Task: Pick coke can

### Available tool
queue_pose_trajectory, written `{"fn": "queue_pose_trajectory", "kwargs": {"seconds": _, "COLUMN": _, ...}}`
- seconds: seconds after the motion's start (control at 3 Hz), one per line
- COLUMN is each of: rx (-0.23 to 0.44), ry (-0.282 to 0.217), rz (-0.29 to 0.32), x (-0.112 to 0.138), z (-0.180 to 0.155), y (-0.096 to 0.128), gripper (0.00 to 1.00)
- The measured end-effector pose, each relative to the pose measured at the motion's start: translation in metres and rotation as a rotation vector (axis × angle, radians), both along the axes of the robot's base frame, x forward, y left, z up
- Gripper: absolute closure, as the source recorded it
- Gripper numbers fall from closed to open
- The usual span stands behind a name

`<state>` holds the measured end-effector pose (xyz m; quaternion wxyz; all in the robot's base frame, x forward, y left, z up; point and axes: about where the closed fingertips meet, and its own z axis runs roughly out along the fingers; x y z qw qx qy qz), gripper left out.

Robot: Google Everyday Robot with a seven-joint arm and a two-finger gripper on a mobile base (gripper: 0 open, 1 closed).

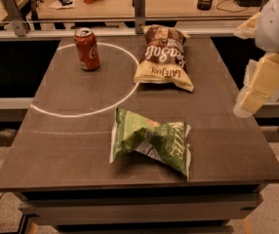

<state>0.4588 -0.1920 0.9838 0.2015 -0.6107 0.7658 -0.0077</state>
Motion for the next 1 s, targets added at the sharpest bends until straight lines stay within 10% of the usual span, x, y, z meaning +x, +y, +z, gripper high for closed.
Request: {"fn": "queue_pose_trajectory", "kwargs": {"seconds": 1.0, "rx": 0.443, "ry": -0.124, "rz": -0.034, "x": 0.057, "z": -0.016, "y": 0.081, "gripper": 0.00}}
